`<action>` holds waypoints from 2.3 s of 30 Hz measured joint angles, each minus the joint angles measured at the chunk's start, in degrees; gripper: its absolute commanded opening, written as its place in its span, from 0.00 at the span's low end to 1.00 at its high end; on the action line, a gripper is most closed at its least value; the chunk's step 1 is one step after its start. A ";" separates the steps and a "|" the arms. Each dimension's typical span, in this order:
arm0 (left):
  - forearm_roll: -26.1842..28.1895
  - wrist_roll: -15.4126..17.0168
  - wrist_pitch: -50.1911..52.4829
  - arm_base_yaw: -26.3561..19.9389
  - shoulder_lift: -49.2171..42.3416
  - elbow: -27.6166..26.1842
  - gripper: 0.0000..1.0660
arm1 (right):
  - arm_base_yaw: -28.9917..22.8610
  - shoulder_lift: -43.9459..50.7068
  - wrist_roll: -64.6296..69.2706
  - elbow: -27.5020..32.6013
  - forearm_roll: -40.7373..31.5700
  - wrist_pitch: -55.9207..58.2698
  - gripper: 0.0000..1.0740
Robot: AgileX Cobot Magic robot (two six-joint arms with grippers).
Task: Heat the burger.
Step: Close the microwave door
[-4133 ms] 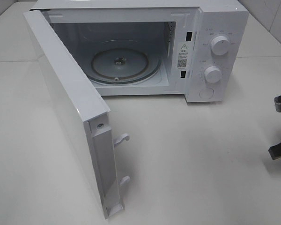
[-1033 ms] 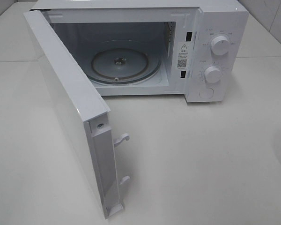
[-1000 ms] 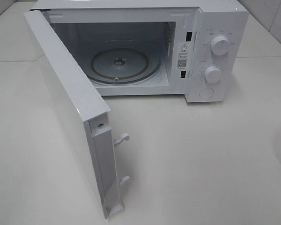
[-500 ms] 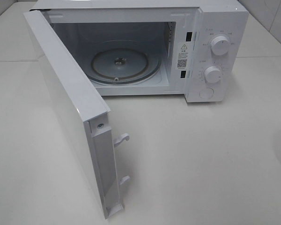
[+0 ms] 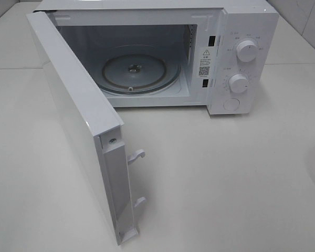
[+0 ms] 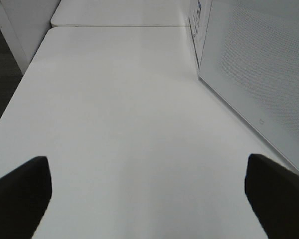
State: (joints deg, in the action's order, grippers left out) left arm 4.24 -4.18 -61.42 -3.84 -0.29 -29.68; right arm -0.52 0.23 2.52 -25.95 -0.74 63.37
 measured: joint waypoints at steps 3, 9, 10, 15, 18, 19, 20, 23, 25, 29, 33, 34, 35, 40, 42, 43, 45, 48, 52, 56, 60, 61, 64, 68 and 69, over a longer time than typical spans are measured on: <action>0.00 0.00 0.00 0.00 0.00 0.00 0.95 | 0.00 0.00 0.00 0.00 -0.11 0.00 0.91; 0.00 0.00 0.00 0.00 0.00 0.00 0.95 | 0.00 0.00 0.00 0.00 -0.11 0.00 0.91; 0.00 0.00 0.00 0.00 0.00 0.00 0.95 | 0.00 0.00 0.00 0.00 -0.11 0.00 0.91; 0.00 0.00 0.00 0.00 0.00 0.00 0.95 | 0.00 0.00 0.00 0.00 -0.11 0.00 0.91; 0.00 0.00 0.00 0.00 0.00 0.00 0.95 | 0.00 0.00 0.00 0.00 -0.11 0.00 0.91; 0.00 0.00 0.00 0.00 0.00 0.00 0.95 | 0.00 0.00 0.00 0.00 -0.11 0.00 0.91; 0.00 0.00 0.00 0.00 0.00 0.00 0.95 | 0.00 0.00 0.00 0.00 -0.11 0.00 0.91; 0.00 0.00 0.00 0.00 0.00 0.00 0.95 | 0.00 0.00 0.00 0.00 -0.11 0.00 0.91; 0.00 0.00 0.00 0.00 0.00 0.00 0.95 | 0.00 0.00 0.00 0.00 -0.11 0.00 0.91; 0.00 0.00 0.00 0.00 0.00 0.00 0.95 | 0.00 0.00 0.00 0.00 -0.11 0.00 0.91; 0.00 0.00 1.43 0.00 0.80 -1.03 0.95 | 0.00 0.00 0.00 0.00 -0.11 0.00 0.91; 0.00 0.00 1.43 0.00 0.80 -1.03 0.95 | 0.00 0.00 0.00 0.00 -0.11 0.00 0.91; 0.00 0.00 2.86 0.00 1.55 -1.43 0.95 | 0.00 0.00 0.00 0.00 -0.11 0.00 0.91; 0.00 0.00 13.24 0.00 9.22 -2.23 0.94 | 0.00 0.00 0.00 0.00 -0.11 0.00 0.91; 0.00 0.00 20.91 0.00 14.50 -2.23 0.94 | 0.00 0.00 0.00 0.00 -0.11 0.00 0.91; 0.00 0.00 20.91 0.00 14.50 -2.23 0.94 | 0.00 0.00 0.00 0.00 -0.11 0.00 0.91; 0.00 0.00 30.25 0.00 19.19 -0.86 0.94 | 0.00 0.00 0.00 0.00 -0.11 0.00 0.91; 0.00 0.00 36.33 0.00 22.17 1.09 0.94 | 0.00 0.00 0.00 0.00 -0.11 0.00 0.91; 0.00 0.40 48.99 0.00 27.62 6.47 0.93 | 0.00 0.00 0.00 0.00 -0.11 0.00 0.91; 0.00 3.09 65.37 0.00 34.03 12.61 0.78 | 0.00 0.00 0.00 0.00 -0.11 0.00 0.91; 0.00 5.21 73.51 0.00 37.82 15.01 0.59 | 0.00 0.00 0.00 0.00 -0.11 0.00 0.91; -0.11 6.07 77.86 0.00 40.85 15.93 0.42 | 0.00 0.00 0.00 0.00 -0.11 0.00 0.91; -1.09 6.36 82.74 0.00 45.15 16.16 0.08 | 0.00 0.00 0.00 0.00 -0.11 0.00 0.91; -1.49 6.42 88.58 0.00 49.68 16.16 0.00 | 0.00 0.00 0.00 0.00 -0.11 0.00 0.91; -1.49 6.42 90.41 0.00 51.39 16.16 0.00 | 0.00 0.00 0.00 0.00 -0.11 0.00 0.91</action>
State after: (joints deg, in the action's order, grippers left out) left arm 2.75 2.23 28.99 -3.84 51.11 -13.52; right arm -0.52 0.23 2.52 -25.95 -0.86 63.37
